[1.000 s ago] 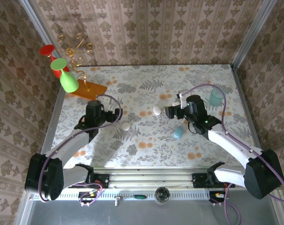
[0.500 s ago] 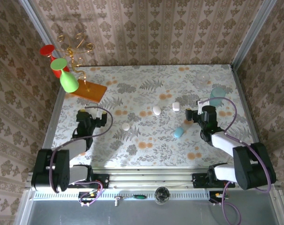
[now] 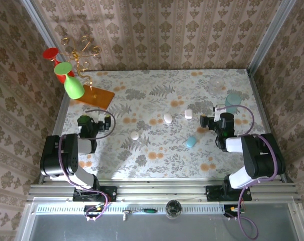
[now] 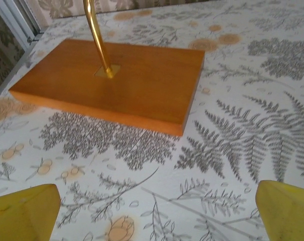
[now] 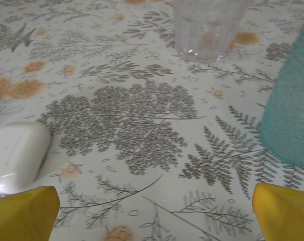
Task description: Insert wireless bluetooth earbuds into charging case
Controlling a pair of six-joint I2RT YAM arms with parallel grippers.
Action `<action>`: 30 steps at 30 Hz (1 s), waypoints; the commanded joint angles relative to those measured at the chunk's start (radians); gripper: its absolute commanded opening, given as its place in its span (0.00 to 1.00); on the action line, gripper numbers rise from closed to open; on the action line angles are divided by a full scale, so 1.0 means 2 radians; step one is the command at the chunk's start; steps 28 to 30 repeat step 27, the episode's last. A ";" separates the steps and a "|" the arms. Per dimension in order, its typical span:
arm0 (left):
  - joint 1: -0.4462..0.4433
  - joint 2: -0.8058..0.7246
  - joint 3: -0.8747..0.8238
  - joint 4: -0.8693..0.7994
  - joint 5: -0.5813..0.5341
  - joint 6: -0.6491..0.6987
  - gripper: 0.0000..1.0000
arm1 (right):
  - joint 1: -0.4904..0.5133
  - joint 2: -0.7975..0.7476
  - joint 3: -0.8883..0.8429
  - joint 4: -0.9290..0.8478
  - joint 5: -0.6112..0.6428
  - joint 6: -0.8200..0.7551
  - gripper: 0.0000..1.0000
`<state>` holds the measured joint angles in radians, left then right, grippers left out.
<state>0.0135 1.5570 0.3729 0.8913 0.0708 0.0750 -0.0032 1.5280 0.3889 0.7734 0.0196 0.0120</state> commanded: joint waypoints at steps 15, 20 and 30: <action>-0.014 0.000 0.011 0.009 -0.033 -0.003 1.00 | -0.005 0.003 0.011 0.038 -0.016 0.016 1.00; -0.014 0.000 0.013 0.007 -0.034 -0.002 1.00 | -0.005 0.003 0.011 0.038 -0.016 0.016 1.00; -0.014 0.000 0.012 0.008 -0.033 -0.003 1.00 | -0.005 0.001 0.008 0.043 -0.015 0.015 1.00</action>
